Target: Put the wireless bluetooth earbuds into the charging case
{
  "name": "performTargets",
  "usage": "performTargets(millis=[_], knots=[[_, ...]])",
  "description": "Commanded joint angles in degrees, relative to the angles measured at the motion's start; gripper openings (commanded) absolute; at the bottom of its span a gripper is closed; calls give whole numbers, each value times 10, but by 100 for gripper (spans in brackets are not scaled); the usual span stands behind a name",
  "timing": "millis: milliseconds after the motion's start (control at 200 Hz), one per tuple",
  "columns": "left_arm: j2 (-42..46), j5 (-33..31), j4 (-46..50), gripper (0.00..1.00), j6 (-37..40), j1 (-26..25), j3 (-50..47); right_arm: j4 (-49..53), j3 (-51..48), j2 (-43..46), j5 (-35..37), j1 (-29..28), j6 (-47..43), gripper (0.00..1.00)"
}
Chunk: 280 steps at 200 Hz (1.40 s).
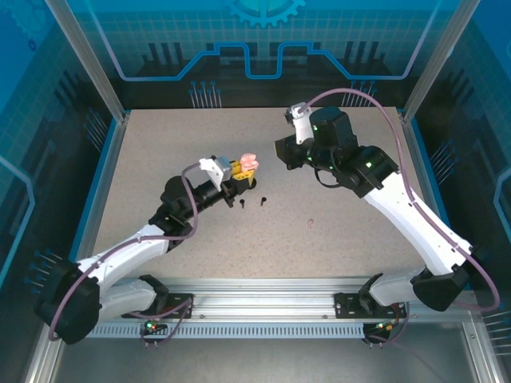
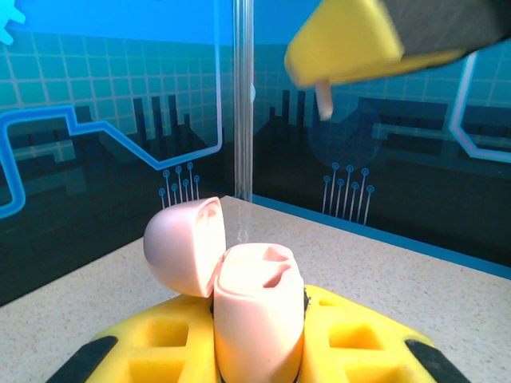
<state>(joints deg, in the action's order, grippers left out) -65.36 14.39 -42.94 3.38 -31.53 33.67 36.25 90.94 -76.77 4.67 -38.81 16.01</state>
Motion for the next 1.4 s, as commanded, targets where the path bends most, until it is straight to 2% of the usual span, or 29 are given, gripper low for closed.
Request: performTargets(millis=[0, 270, 635, 1396], knots=[[-31, -62, -90, 0, 53, -20, 22, -76, -24, 33, 2, -21, -19, 17], [-112, -140, -184, 0, 110, -50, 73, -157, -77, 69, 16, -40, -47, 18], [-139, -137, -198, 0, 134, -76, 96, -182, -86, 53, 29, -45, -53, 18], [-119, -140, -179, 0, 130, -77, 90, -181, -106, 39, 14, -45, -34, 17]])
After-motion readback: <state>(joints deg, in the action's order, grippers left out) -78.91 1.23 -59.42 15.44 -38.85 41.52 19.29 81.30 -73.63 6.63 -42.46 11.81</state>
